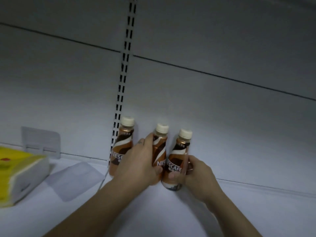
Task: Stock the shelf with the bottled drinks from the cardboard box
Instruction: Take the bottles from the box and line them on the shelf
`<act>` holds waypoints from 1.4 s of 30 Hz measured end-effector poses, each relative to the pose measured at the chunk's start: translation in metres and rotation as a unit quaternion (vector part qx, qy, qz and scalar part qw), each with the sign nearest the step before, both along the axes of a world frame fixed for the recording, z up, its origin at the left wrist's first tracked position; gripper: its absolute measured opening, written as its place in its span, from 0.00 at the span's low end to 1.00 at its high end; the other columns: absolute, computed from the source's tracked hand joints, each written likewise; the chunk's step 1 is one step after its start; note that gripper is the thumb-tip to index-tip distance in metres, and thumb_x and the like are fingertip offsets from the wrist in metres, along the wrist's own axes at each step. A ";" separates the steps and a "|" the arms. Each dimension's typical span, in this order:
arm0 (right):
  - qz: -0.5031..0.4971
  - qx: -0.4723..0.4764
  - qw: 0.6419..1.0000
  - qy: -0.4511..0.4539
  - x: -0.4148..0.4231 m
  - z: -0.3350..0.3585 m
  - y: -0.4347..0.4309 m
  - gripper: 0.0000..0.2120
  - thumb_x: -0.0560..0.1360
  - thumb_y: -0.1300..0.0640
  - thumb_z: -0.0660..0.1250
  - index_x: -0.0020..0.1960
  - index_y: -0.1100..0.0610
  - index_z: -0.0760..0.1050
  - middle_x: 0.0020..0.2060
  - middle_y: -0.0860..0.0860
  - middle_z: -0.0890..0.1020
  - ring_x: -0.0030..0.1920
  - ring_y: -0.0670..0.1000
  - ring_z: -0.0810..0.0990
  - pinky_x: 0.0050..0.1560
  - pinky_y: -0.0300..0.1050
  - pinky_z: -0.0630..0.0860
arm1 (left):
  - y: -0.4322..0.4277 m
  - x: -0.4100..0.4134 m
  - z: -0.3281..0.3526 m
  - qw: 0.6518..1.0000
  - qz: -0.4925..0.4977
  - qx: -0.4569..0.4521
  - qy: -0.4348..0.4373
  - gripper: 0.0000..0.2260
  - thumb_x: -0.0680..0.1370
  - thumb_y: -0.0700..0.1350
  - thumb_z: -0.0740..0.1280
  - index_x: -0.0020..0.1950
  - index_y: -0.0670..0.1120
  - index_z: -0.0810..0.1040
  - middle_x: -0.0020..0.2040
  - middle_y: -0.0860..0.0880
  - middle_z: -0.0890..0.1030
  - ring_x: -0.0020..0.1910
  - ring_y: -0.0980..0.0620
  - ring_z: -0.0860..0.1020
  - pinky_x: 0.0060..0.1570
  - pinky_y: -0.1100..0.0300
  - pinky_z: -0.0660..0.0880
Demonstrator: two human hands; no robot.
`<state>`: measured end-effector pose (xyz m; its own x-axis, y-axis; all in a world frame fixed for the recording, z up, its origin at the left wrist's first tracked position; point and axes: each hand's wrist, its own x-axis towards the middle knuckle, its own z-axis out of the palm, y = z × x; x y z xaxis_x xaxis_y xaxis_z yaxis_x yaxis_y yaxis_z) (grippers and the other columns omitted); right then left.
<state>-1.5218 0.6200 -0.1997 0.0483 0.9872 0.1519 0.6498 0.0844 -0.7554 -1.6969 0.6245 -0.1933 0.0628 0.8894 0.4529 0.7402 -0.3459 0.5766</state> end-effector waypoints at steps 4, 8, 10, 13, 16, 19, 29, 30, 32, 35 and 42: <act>-0.005 -0.073 0.994 -0.085 -0.006 0.029 0.010 0.23 0.63 0.55 0.80 0.56 0.54 0.79 0.49 0.52 0.84 0.47 0.54 0.84 0.51 0.52 0.82 | -0.006 -0.002 0.000 1.000 0.001 0.004 -0.011 0.42 0.69 0.50 0.74 0.74 0.58 0.51 0.64 0.52 0.75 0.60 0.50 0.76 0.60 0.48 0.74; -0.038 -0.029 0.997 -0.053 -0.013 0.017 0.008 0.25 0.63 0.50 0.80 0.56 0.56 0.77 0.49 0.52 0.84 0.48 0.55 0.83 0.52 0.53 0.81 | -0.010 -0.003 -0.001 1.000 0.009 0.015 -0.023 0.40 0.68 0.48 0.75 0.72 0.57 0.54 0.62 0.52 0.77 0.59 0.50 0.77 0.59 0.47 0.75; -0.057 0.029 0.996 -0.064 -0.016 0.001 0.004 0.26 0.63 0.46 0.79 0.56 0.51 0.74 0.48 0.47 0.82 0.47 0.51 0.81 0.48 0.45 0.78 | -0.008 -0.003 -0.002 0.999 0.014 0.032 -0.021 0.40 0.67 0.48 0.76 0.71 0.56 0.56 0.60 0.52 0.77 0.58 0.51 0.77 0.58 0.48 0.75; -0.031 0.062 0.997 -0.036 -0.012 -0.016 -0.001 0.27 0.64 0.46 0.78 0.60 0.45 0.71 0.43 0.38 0.78 0.45 0.44 0.81 0.45 0.37 0.74 | -0.006 -0.004 -0.005 0.999 0.019 0.035 -0.016 0.40 0.67 0.49 0.76 0.71 0.57 0.56 0.61 0.52 0.77 0.59 0.50 0.77 0.59 0.47 0.75; -0.008 0.060 0.997 -0.054 -0.005 -0.020 -0.002 0.21 0.70 0.54 0.74 0.60 0.43 0.72 0.40 0.37 0.79 0.43 0.41 0.82 0.40 0.30 0.70 | -0.003 -0.009 -0.007 0.999 0.011 0.037 -0.014 0.41 0.67 0.51 0.76 0.72 0.58 0.55 0.62 0.52 0.76 0.60 0.50 0.76 0.59 0.46 0.74; -0.017 0.077 0.995 -0.054 -0.002 -0.018 0.000 0.20 0.71 0.59 0.72 0.61 0.46 0.74 0.40 0.38 0.79 0.40 0.40 0.81 0.38 0.29 0.70 | -0.003 -0.014 -0.008 1.000 0.000 0.031 -0.003 0.40 0.68 0.51 0.75 0.72 0.58 0.54 0.64 0.53 0.76 0.62 0.50 0.76 0.61 0.45 0.74; -0.032 0.097 0.995 0.001 -0.009 -0.029 0.003 0.22 0.68 0.53 0.77 0.56 0.42 0.71 0.40 0.39 0.81 0.37 0.34 0.80 0.34 0.29 0.70 | -0.012 -0.006 -0.004 0.994 0.054 0.092 -0.010 0.40 0.69 0.46 0.75 0.74 0.53 0.55 0.67 0.49 0.70 0.65 0.48 0.71 0.61 0.48 0.71; -0.033 0.098 0.995 0.001 -0.010 -0.028 0.003 0.22 0.68 0.53 0.77 0.56 0.41 0.71 0.40 0.39 0.81 0.36 0.33 0.79 0.34 0.29 0.69 | -0.011 -0.007 -0.003 0.992 0.060 0.112 -0.008 0.40 0.69 0.46 0.75 0.74 0.53 0.55 0.68 0.49 0.70 0.65 0.48 0.70 0.61 0.48 0.70; -0.034 0.098 0.995 0.002 -0.010 -0.029 0.004 0.22 0.68 0.53 0.77 0.57 0.42 0.72 0.41 0.40 0.81 0.38 0.35 0.80 0.35 0.30 0.70 | -0.012 -0.009 -0.001 0.985 0.072 0.156 0.008 0.38 0.69 0.46 0.75 0.73 0.53 0.57 0.66 0.49 0.71 0.64 0.48 0.70 0.58 0.48 0.71; -0.033 0.095 0.995 0.010 -0.011 -0.030 0.004 0.22 0.69 0.53 0.76 0.59 0.45 0.72 0.41 0.39 0.80 0.40 0.37 0.80 0.37 0.31 0.72 | -0.010 -0.017 0.003 0.977 0.098 0.189 0.020 0.35 0.68 0.50 0.75 0.69 0.54 0.59 0.65 0.50 0.68 0.63 0.49 0.69 0.55 0.52 0.71; -0.034 0.098 0.994 0.015 -0.016 -0.032 0.004 0.22 0.69 0.51 0.77 0.57 0.44 0.69 0.40 0.38 0.78 0.41 0.38 0.80 0.38 0.33 0.73 | 0.010 -0.061 0.004 0.972 0.208 0.078 -0.073 0.30 0.71 0.57 0.70 0.67 0.50 0.62 0.64 0.45 0.67 0.57 0.45 0.74 0.50 0.50 0.72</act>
